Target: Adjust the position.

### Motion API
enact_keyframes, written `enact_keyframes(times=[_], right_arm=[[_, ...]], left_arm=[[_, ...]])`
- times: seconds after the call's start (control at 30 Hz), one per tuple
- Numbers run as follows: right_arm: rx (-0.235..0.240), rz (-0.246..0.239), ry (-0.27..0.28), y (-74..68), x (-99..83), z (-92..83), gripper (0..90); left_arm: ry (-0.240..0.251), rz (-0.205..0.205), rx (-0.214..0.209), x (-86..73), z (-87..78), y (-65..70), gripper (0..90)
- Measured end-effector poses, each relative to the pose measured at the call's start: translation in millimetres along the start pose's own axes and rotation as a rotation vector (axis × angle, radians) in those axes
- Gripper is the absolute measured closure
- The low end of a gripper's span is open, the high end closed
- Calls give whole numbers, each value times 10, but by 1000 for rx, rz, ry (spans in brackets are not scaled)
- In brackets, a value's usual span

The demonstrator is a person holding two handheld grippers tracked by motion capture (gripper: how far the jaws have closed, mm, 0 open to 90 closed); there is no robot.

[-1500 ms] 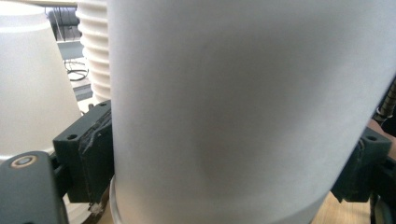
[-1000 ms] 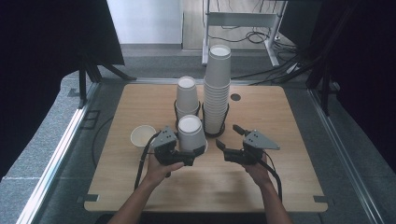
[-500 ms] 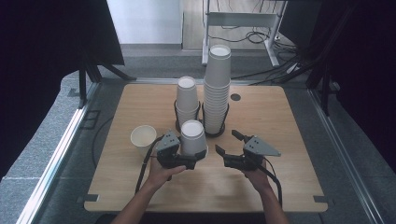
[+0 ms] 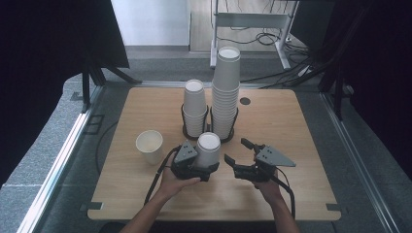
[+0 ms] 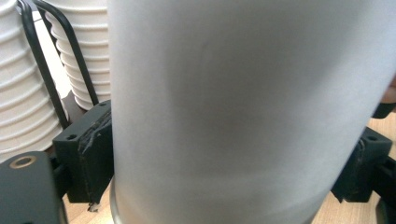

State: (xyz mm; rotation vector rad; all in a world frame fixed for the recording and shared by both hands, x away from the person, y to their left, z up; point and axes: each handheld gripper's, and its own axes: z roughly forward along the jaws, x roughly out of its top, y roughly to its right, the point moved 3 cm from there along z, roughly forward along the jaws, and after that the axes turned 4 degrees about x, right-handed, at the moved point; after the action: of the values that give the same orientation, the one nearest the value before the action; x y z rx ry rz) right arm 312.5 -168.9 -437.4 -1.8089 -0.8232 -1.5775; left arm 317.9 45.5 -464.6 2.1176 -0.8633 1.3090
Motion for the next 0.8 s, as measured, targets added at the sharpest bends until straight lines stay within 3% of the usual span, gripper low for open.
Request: enact_keyframes(times=[0.53,0.8], right_arm=[[42,46,3,-42,-55,-22,170],[46,47,0,-50,-54,-22,171]], left_arm=[[-39,-16,-7,-106,133,-21,117],[-61,13,21,-149,179,-14,117]])
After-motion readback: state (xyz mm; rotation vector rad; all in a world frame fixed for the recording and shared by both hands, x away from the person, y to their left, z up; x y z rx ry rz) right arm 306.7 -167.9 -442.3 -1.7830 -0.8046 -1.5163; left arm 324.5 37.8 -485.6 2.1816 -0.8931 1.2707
